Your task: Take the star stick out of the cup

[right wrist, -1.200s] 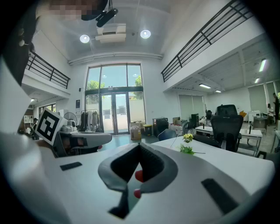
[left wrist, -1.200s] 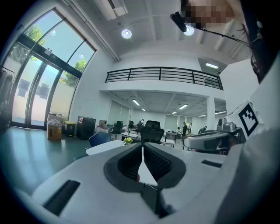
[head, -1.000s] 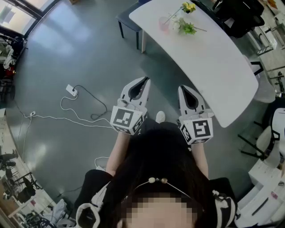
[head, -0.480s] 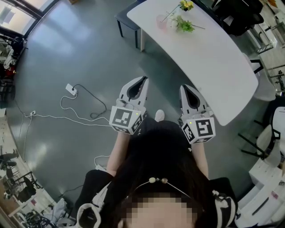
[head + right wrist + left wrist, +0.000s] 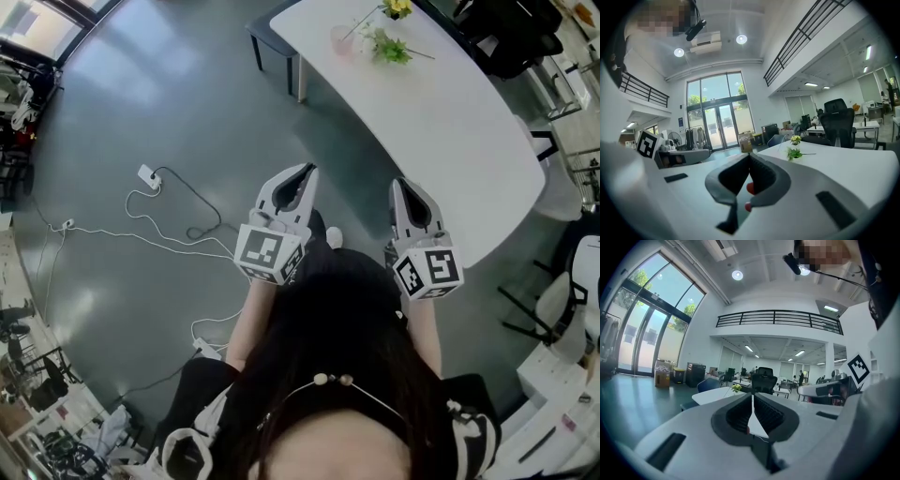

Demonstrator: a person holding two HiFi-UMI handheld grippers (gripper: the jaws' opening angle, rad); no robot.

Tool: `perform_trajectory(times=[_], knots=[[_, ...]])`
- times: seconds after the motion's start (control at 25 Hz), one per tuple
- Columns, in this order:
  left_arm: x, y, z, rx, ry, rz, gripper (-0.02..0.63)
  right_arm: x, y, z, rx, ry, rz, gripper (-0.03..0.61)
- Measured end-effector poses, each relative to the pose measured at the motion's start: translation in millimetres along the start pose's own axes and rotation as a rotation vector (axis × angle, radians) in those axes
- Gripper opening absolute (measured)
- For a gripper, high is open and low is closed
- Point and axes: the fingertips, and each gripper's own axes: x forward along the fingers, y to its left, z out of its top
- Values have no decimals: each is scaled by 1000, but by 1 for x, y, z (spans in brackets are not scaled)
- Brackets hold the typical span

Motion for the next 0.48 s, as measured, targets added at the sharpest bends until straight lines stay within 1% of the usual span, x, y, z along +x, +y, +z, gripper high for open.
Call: perform_trajectory(times=[0.16, 0.28, 0.48], knots=[[6, 5, 6, 10, -5, 7, 18, 6, -5, 2, 1, 2, -4, 3], [13, 13, 6, 2, -4, 10, 18, 15, -8, 2, -9, 8, -10, 3], [38, 28, 1, -15, 12, -13, 18, 34, -18, -1, -11, 26, -33, 3]])
